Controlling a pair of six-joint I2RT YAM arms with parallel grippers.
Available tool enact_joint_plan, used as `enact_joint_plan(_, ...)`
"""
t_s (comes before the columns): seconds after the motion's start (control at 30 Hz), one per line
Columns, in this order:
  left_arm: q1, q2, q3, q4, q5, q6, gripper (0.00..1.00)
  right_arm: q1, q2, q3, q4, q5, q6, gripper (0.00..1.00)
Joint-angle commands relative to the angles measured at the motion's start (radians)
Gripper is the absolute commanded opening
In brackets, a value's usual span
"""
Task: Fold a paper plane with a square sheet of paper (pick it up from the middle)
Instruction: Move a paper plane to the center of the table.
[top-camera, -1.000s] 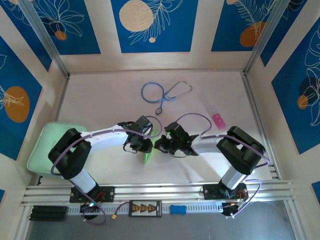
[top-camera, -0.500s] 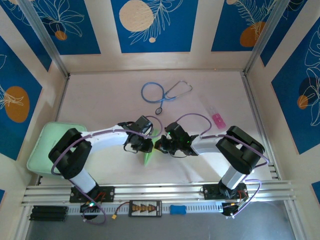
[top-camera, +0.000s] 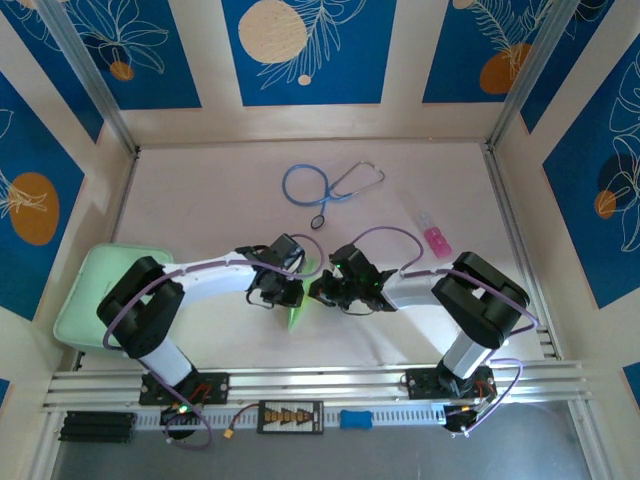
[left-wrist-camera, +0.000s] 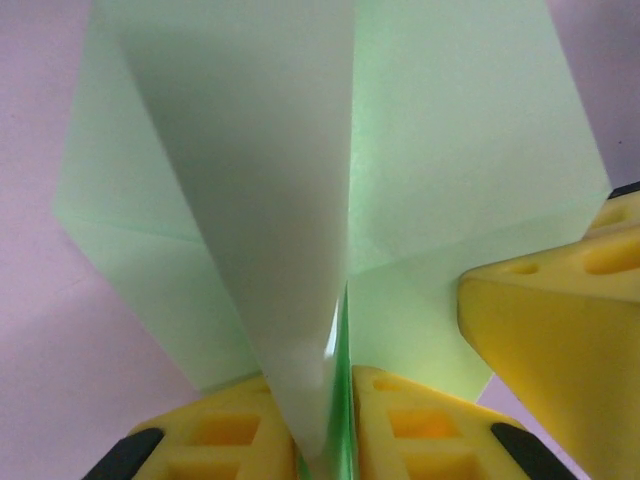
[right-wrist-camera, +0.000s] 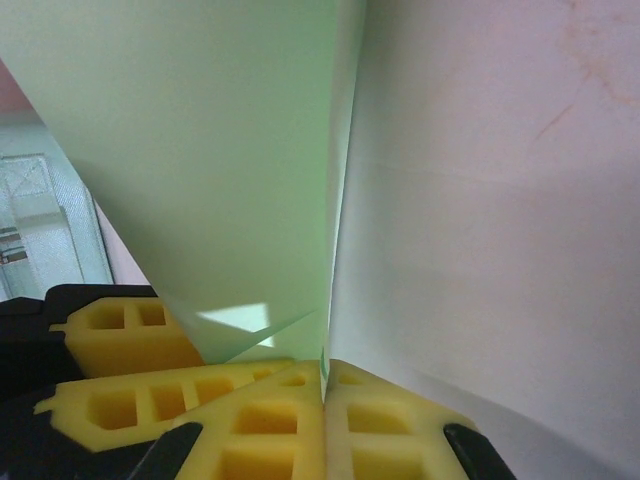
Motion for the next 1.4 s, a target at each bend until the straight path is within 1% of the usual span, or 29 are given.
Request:
enact_joint_plan(0.0, -0.009, 0.006, -0.011, 0.018, 0.018, -0.015, 0.21, -0.004, 0.011, -0.018, 0.01, -0.012, 0.009, 0.04)
enact_joint_plan(0.1, -0.009, 0.007, -0.009, 0.028, 0.038, -0.012, 0.2, -0.004, 0.014, -0.018, 0.006, -0.01, 0.008, 0.05)
enact_joint_plan(0.33, -0.008, 0.019, -0.005, 0.021, 0.039, -0.011, 0.11, -0.007, -0.001, -0.02, -0.001, -0.01, -0.003, 0.07)
enact_joint_plan(0.4, -0.008, 0.013, 0.001, 0.011, 0.023, -0.011, 0.09, -0.011, -0.021, -0.023, -0.009, -0.008, -0.014, 0.1)
enact_joint_plan(0.47, -0.008, 0.01, 0.013, -0.004, -0.004, -0.015, 0.06, -0.016, -0.056, -0.03, -0.036, 0.002, -0.031, 0.15)
enact_joint_plan(0.57, -0.011, 0.01, 0.038, -0.031, -0.066, -0.043, 0.03, -0.026, -0.13, -0.033, -0.132, 0.043, -0.063, 0.24)
enact_joint_plan(0.6, -0.013, 0.014, 0.052, -0.043, -0.087, -0.05, 0.03, -0.033, -0.159, -0.037, -0.174, 0.061, -0.074, 0.27)
enact_joint_plan(0.67, -0.021, 0.025, 0.08, -0.068, -0.124, -0.069, 0.03, -0.049, -0.21, -0.054, -0.233, 0.085, -0.085, 0.29)
enact_joint_plan(0.73, -0.026, 0.049, 0.11, -0.09, -0.141, -0.084, 0.03, -0.07, -0.262, -0.085, -0.253, 0.093, -0.084, 0.29)
enact_joint_plan(0.83, -0.038, 0.095, 0.159, -0.119, -0.149, -0.091, 0.03, -0.094, -0.343, -0.132, -0.273, 0.101, -0.076, 0.3)
enact_joint_plan(1.0, -0.055, 0.164, 0.22, -0.142, -0.131, -0.112, 0.05, -0.116, -0.447, -0.179, -0.328, 0.119, -0.075, 0.32)
enact_joint_plan(1.1, -0.066, 0.186, 0.242, -0.147, -0.124, -0.115, 0.06, -0.128, -0.482, -0.202, -0.339, 0.12, -0.07, 0.32)
enact_joint_plan(1.27, -0.072, 0.206, 0.265, -0.174, -0.145, -0.119, 0.15, -0.138, -0.509, -0.217, -0.35, 0.119, -0.067, 0.32)
enact_joint_plan(1.37, -0.074, 0.208, 0.273, -0.183, -0.151, -0.118, 0.18, -0.141, -0.513, -0.222, -0.354, 0.119, -0.066, 0.32)
